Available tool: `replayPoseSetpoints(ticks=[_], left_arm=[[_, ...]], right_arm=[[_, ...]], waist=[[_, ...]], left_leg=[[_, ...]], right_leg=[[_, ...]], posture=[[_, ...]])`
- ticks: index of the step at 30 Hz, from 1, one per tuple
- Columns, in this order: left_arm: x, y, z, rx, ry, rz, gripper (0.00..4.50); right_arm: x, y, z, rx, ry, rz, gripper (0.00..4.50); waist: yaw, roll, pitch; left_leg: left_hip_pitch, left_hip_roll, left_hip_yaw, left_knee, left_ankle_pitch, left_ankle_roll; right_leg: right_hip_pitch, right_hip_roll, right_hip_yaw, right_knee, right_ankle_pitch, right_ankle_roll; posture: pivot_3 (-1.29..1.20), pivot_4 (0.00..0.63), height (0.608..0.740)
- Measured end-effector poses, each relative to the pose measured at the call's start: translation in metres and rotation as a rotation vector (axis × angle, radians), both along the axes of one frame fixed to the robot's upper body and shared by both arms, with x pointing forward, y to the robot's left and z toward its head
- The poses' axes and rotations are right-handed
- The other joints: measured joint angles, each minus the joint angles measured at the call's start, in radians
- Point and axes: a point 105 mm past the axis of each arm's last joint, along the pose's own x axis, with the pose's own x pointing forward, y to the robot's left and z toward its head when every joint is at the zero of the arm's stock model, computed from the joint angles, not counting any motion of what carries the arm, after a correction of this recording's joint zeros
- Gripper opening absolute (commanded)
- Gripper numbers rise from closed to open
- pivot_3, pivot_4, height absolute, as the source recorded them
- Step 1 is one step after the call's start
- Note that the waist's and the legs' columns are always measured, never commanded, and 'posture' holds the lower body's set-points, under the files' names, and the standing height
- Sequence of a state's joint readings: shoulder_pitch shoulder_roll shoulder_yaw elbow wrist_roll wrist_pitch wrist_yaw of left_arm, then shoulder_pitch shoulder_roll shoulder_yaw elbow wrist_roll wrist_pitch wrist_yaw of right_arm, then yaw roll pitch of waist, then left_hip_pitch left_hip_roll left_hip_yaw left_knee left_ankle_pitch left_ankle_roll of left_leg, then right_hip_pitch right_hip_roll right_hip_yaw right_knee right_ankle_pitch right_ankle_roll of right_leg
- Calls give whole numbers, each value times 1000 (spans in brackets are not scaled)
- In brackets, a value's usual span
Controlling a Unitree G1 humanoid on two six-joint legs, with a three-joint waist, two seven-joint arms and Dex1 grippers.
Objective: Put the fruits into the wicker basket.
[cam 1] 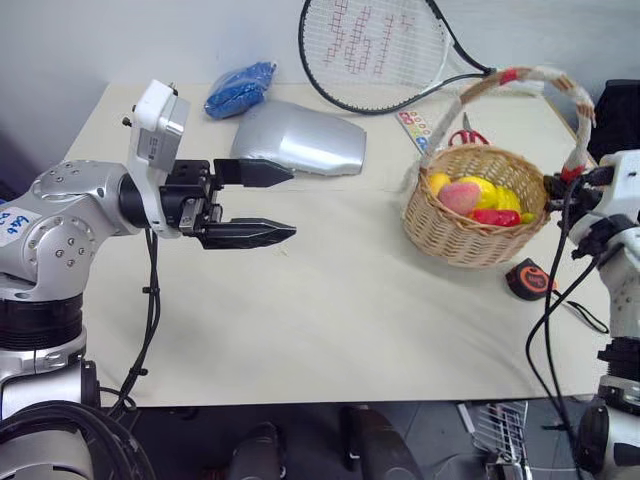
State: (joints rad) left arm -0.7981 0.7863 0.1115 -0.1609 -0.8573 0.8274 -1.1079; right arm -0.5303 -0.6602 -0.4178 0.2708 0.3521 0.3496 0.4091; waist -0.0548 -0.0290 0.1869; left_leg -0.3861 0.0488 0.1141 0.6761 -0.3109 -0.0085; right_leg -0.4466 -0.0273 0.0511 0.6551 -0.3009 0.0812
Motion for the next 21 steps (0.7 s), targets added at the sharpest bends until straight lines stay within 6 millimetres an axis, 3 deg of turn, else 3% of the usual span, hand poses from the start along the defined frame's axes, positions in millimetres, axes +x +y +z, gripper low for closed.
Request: replayPoseSetpoints(ticks=[5,8,10,12,15,17,21], left_arm=[[2,-2,1,-4,6,-8,4500],[2,-2,0,-4,11,-11,4500],[2,0,0,3,18,-11,4500],[1,3,-2,11,27,-12,4500],[-1,7,-6,19,44,-16,4500],[0,10,-8,22,55,-14,4500],[2,18,-9,20,69,4,4500]], right_arm=[[-6,-2,-5,-48,-26,54,2987],[-24,-14,-10,-100,31,80,3973],[-48,-33,-8,-138,108,102,4483],[-68,-50,0,-153,160,112,4483],[-105,-63,4,-152,306,220,4483],[-130,-70,18,-121,367,295,4483],[-157,-78,42,-82,373,363,4483]], waist=[[-1,1,0],[7,1,0],[21,2,1],[24,2,1],[27,3,1],[26,3,1],[16,1,1]], left_leg=[[1,1,0,-1,0,-1],[0,1,0,0,0,0],[0,0,0,0,0,1],[1,0,1,2,-1,1],[3,-2,3,2,-1,2],[4,-2,4,2,-2,2],[13,-1,6,-3,-2,2]], right_leg=[[0,0,0,1,0,0],[0,-1,0,1,0,0],[0,-1,1,0,0,1],[1,0,2,-1,1,2],[3,2,4,-2,1,3],[4,2,5,-2,1,3],[10,4,7,-4,1,3]], posture=[[0,150,740],[0,150,740],[0,150,740],[0,150,740],[0,150,740],[0,150,740],[0,150,740]])
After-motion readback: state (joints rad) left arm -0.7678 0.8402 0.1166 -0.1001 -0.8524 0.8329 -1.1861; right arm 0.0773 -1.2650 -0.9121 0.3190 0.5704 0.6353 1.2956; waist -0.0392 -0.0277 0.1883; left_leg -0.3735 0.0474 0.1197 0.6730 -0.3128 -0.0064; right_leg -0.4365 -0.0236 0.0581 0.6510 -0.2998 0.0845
